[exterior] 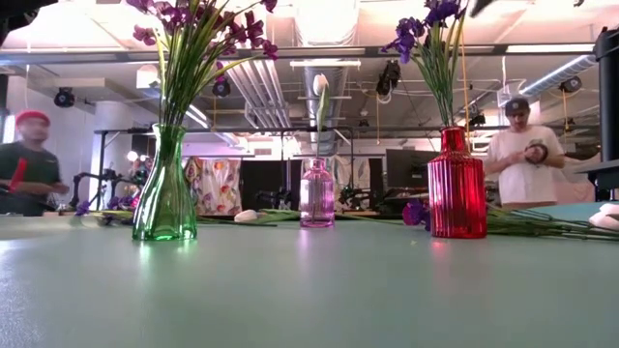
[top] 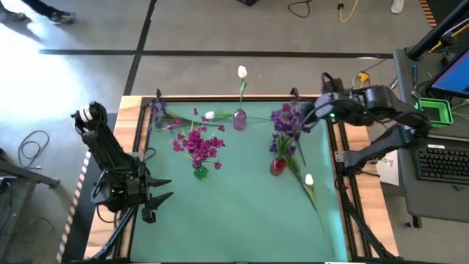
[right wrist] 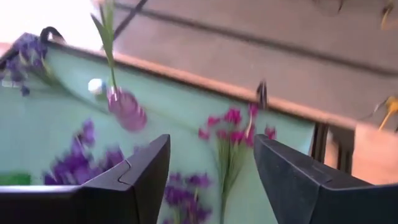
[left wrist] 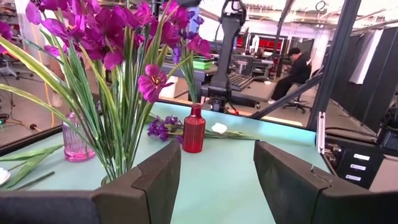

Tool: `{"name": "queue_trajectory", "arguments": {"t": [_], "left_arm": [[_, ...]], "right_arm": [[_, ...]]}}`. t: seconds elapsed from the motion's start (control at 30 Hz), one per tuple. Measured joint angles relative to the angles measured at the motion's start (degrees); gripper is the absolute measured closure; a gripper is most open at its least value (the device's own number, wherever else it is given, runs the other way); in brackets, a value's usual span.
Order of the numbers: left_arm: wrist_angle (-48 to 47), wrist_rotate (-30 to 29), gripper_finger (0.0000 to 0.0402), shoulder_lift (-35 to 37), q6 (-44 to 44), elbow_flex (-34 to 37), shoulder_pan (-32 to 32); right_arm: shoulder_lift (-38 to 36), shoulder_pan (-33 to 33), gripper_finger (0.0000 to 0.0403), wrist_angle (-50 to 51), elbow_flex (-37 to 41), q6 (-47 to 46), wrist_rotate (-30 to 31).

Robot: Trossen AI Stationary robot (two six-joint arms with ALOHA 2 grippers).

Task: Sort flowers into vase by color
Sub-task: Put the bottom white tulip into the purple flower vase

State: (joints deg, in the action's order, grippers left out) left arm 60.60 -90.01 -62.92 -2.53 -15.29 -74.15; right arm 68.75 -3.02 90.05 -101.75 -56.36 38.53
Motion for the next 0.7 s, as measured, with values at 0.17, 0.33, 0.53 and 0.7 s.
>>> {"name": "queue_trajectory", "arguments": {"t": [0.17,0.33,0.53,0.7], "left_arm": [[0.0,0.01,0.0209,0.0,0.09,0.0,0.0],[-0.02,0.01,0.0209,0.0,0.09,0.0,0.02],[-0.04,-0.01,0.0209,0.0,0.09,0.0,0.0],[-0.04,0.0,0.0209,0.0,0.09,0.0,0.0]], "right_arm": [[-4.3,0.08,0.0184,0.01,10.13,-5.87,-8.87],[-5.63,0.38,0.0184,-0.08,19.31,-10.18,-17.73],[-7.24,0.36,0.0184,-0.1,27.2,-13.53,-22.58],[-9.34,0.36,0.0184,-0.09,32.41,-15.8,-25.13]]}}
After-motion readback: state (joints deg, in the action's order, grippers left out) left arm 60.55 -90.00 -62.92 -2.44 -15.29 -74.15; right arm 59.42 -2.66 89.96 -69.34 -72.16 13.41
